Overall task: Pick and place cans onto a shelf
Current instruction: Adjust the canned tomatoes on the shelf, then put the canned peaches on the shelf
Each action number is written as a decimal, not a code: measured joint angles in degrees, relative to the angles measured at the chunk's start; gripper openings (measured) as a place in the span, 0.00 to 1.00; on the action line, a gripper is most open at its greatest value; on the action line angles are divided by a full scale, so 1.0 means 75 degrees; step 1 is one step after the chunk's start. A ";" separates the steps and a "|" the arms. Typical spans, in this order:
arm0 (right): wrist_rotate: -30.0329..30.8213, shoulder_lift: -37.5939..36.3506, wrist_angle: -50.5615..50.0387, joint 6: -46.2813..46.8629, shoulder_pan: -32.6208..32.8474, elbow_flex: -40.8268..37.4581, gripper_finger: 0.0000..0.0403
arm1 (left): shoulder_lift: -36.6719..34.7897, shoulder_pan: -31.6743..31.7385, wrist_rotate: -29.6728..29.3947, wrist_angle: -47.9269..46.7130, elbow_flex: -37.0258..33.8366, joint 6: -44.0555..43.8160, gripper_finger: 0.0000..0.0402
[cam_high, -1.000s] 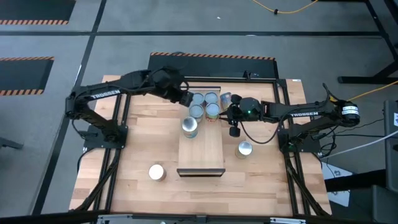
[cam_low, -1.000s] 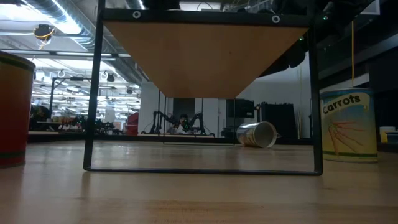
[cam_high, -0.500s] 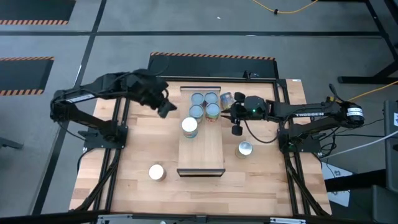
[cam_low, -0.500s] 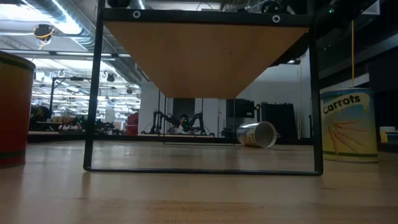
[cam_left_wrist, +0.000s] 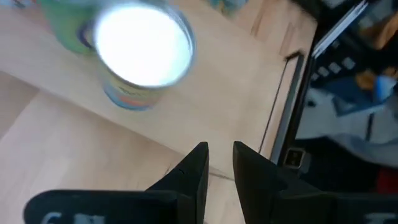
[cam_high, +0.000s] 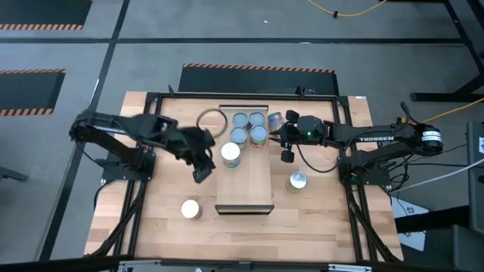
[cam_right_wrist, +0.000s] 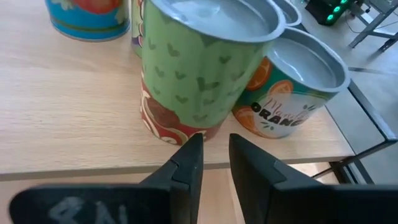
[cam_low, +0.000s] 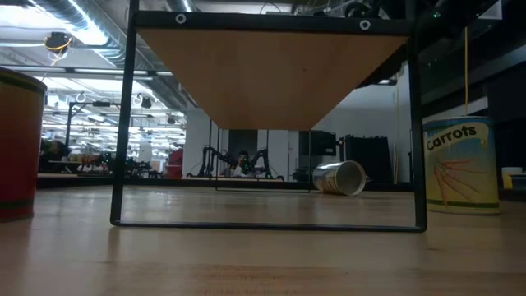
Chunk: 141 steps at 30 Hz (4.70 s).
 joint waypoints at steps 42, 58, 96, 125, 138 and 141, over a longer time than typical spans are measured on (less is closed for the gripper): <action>-0.0017 0.0000 0.0092 0.0012 0.0005 0.0000 0.21 | 0.1613 0.0475 -0.0762 0.0712 -0.0003 0.2256 0.17; -0.0013 -0.0010 0.0089 0.0012 0.0003 0.0003 0.21 | 0.1609 0.0457 -0.0779 0.1052 -0.0003 0.2617 0.17; -0.1442 -0.0162 -0.2470 0.0014 -0.3482 0.2221 0.21 | 0.1272 -0.2653 -0.1750 -0.1215 0.0000 -0.0842 0.17; -0.3098 0.1431 -0.6163 0.0015 -0.4365 0.3027 0.21 | 0.1275 -0.2649 -0.1955 -0.1215 0.0000 -0.0822 0.17; -0.2544 0.1434 -0.4426 0.0177 -0.3350 0.0951 0.21 | 0.1278 -0.2649 -0.2172 -0.1212 0.0000 -0.0822 0.17; -0.1316 0.1434 -0.3751 0.0420 -0.3099 0.0547 0.21 | 0.1278 -0.2649 -0.2171 -0.1209 0.0000 -0.0822 0.17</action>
